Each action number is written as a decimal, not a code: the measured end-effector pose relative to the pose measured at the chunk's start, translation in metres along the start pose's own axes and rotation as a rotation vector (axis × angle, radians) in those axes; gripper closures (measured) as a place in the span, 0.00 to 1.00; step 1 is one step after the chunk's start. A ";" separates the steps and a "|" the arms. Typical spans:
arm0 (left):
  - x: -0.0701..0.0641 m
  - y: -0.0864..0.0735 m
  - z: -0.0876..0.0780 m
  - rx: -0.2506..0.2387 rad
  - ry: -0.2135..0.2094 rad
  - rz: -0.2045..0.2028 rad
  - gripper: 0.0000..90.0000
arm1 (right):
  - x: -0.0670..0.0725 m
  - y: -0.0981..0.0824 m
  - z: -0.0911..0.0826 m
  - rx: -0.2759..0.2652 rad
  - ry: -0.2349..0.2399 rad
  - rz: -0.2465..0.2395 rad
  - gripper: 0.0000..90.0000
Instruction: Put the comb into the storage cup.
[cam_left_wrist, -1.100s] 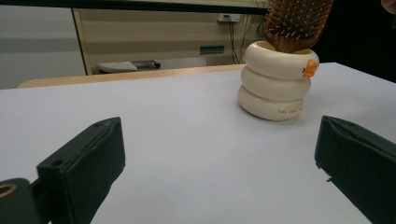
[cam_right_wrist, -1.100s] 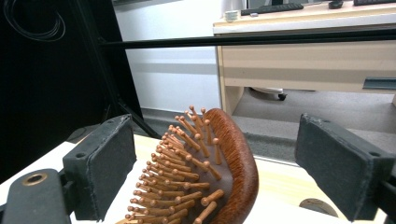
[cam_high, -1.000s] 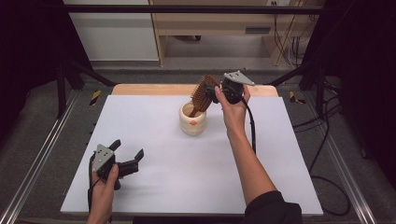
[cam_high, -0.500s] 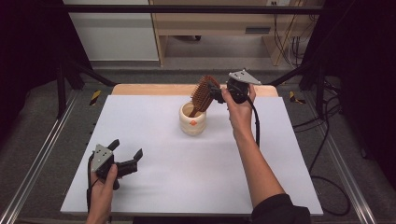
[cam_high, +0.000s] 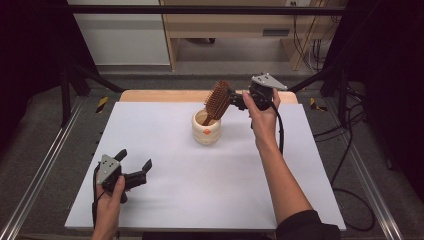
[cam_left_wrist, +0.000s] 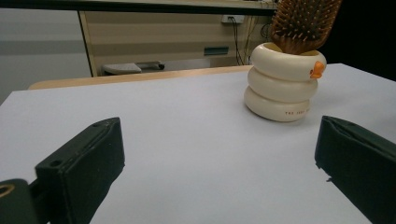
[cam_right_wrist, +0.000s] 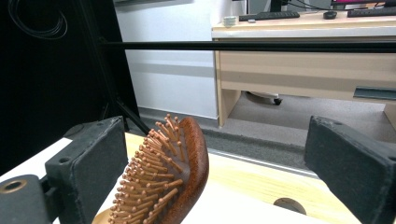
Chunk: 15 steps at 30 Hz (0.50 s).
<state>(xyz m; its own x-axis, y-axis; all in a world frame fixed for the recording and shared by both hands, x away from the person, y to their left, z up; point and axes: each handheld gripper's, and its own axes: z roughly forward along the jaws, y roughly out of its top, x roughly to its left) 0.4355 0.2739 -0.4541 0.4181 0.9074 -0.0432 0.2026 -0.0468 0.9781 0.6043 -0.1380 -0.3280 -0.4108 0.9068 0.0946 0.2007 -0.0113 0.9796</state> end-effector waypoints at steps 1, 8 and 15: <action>0.000 0.000 0.000 0.000 0.000 0.000 0.02 | -0.001 0.000 -0.001 0.002 0.001 -0.002 0.07; 0.001 0.000 0.000 -0.001 -0.002 -0.004 0.02 | -0.005 0.002 -0.005 0.004 0.009 -0.005 0.05; 0.002 0.000 -0.001 0.000 0.007 0.011 0.02 | -0.011 0.006 -0.013 -0.005 0.019 -0.010 0.05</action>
<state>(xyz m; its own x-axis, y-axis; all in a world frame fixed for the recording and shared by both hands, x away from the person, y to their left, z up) 0.4357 0.2760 -0.4536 0.4146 0.9095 -0.0306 0.1980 -0.0573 0.9785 0.5982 -0.1534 -0.3213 -0.4293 0.8988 0.0885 0.1926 -0.0046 0.9813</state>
